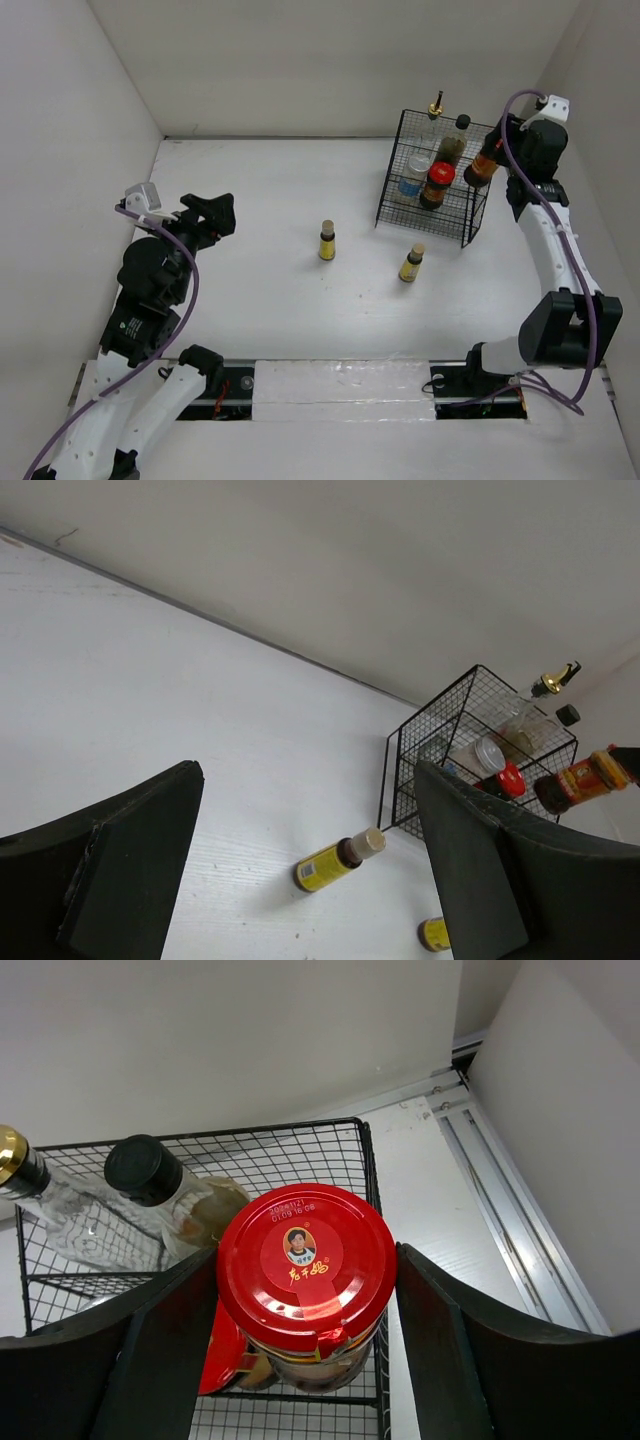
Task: Organize the condiment bottles
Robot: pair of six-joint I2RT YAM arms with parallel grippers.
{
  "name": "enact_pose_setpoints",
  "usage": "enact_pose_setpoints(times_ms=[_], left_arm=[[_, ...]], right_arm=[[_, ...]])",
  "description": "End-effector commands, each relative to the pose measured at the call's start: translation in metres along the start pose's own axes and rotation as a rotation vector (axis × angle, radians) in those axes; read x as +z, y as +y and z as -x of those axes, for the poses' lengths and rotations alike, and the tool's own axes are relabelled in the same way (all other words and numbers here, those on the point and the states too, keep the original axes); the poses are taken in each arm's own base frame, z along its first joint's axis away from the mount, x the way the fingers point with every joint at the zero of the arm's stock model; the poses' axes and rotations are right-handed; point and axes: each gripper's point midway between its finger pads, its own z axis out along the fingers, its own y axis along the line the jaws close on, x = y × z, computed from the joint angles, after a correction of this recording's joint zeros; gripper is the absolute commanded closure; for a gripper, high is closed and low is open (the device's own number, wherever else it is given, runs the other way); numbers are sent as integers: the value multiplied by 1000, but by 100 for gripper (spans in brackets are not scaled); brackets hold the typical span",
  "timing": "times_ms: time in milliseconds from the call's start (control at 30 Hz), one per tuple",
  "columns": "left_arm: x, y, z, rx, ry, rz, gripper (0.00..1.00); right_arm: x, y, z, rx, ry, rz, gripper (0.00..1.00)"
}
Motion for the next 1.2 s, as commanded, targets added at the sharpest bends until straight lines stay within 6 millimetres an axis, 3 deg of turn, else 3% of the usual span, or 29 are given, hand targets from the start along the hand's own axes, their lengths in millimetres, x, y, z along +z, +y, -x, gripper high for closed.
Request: enact_pose_setpoints(times_ms=[0, 333, 533, 767, 933, 1033, 1067, 1167], left_arm=[[2, -6, 6, -6, -22, -23, 18], [5, -7, 6, -6, -22, -23, 18], [7, -7, 3, -3, -9, -25, 18], [7, -7, 2, -3, -9, -25, 18], [7, -9, 2, -3, -4, -33, 18], [7, -9, 2, -3, -4, -33, 18], [7, -9, 2, -3, -4, -33, 18], [7, -9, 2, -3, -4, -33, 18]], right_arm=[[-9, 11, 71, 17, -288, 11, 48], [11, 9, 12, -26, -227, -41, 46], [22, 17, -31, -34, -151, -40, 42], [24, 26, -63, -53, -91, -38, 31], [15, 23, -61, -38, -92, -83, 26], [5, 25, -55, -29, -94, -87, 6], [1, 25, -49, -27, -101, -86, 0], [-15, 25, -25, -15, -138, -90, 0]])
